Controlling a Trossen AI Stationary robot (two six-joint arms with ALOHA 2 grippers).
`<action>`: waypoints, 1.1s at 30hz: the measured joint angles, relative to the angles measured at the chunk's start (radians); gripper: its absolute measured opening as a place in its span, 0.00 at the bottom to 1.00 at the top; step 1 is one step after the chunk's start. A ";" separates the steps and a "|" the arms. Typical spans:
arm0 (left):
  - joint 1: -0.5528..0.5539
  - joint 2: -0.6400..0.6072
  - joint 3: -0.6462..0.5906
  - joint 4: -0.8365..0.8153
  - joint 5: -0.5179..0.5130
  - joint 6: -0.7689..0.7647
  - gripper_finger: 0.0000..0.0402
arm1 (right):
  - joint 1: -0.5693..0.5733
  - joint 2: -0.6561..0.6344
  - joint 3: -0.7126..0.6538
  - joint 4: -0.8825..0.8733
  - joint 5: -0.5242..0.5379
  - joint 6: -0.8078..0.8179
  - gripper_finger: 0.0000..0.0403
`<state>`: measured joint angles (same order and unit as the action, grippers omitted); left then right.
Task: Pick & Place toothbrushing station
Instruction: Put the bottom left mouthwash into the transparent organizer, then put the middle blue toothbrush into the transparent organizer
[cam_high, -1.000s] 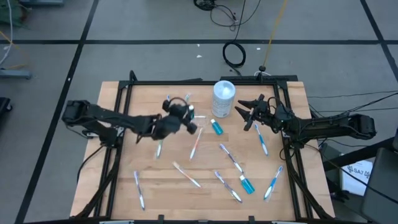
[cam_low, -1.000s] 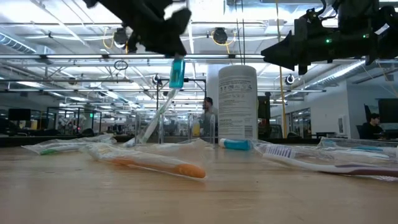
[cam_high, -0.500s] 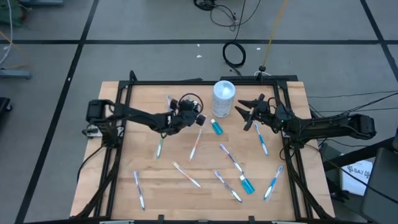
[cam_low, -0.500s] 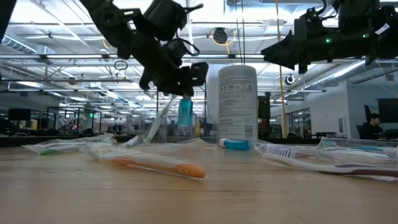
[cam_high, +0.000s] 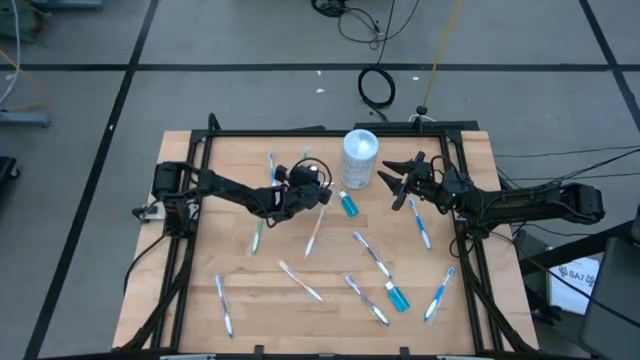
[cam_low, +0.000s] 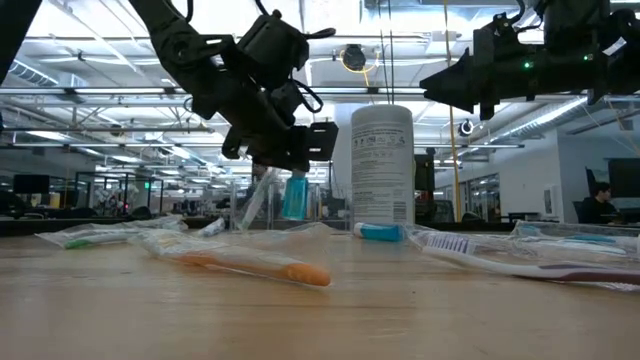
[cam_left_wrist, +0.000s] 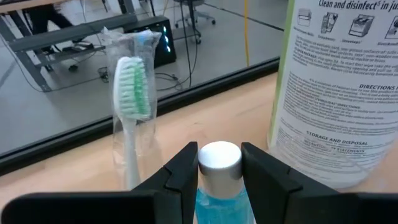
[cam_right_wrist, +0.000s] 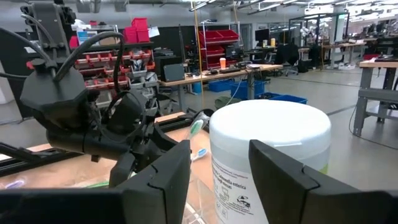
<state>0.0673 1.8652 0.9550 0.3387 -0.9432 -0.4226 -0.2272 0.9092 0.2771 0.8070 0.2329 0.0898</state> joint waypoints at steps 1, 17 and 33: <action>0.000 0.000 0.000 -0.008 0.001 0.005 0.28 | 0.000 0.000 0.000 0.000 0.000 0.000 0.38; 0.000 0.000 0.000 -0.065 0.084 0.035 0.35 | 0.000 0.000 0.000 0.000 0.000 0.000 0.39; -0.028 -0.044 0.000 -0.054 0.079 0.082 0.53 | 0.000 0.000 0.000 0.000 -0.002 0.003 0.39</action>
<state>0.0398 1.8217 0.9550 0.2847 -0.8644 -0.3407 -0.2272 0.9092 0.2771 0.8069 0.2306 0.0925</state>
